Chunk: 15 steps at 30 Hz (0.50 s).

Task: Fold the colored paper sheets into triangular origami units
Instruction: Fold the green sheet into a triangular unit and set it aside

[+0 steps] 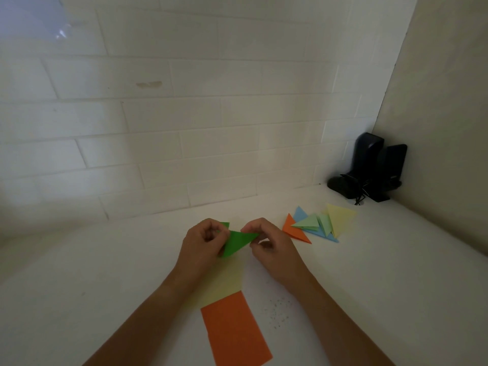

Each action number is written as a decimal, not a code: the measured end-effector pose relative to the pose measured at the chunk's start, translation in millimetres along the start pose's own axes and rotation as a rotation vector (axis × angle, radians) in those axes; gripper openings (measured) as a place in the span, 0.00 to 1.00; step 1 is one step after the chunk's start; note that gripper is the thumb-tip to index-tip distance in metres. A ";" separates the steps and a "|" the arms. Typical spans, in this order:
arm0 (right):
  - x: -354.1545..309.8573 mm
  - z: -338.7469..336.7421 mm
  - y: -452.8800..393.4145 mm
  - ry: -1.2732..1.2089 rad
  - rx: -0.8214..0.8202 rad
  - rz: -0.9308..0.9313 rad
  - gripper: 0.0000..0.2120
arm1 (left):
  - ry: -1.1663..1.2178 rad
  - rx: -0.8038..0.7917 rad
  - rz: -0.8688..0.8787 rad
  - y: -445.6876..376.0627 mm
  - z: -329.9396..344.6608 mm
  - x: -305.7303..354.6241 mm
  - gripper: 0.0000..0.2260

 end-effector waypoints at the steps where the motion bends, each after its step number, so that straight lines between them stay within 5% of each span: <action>1: -2.3 0.4 0.0 0.028 0.006 -0.019 0.18 | 0.025 -0.009 -0.002 0.7 1.5 0.5 0.02; 7: 3.6 -7.8 -0.7 0.021 0.092 0.021 0.06 | 0.021 -0.091 0.048 1.3 8.5 5.1 0.07; 10: 7.7 -9.4 1.1 -0.029 0.100 0.061 0.08 | -0.035 -0.102 0.088 2.9 9.1 9.2 0.12; 15: 8.9 -8.9 2.2 -0.052 0.093 0.107 0.14 | 0.021 -0.093 0.137 6.5 9.9 19.2 0.05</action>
Point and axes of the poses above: each hand's wrist, its own y-axis away from the middle knuckle, its own z-axis out of the palm, x = y × z, the point moved 8 cm from there along -y, towards the middle knuckle, and after that the axes turned 8 degrees about -x, right-handed, at the moved point
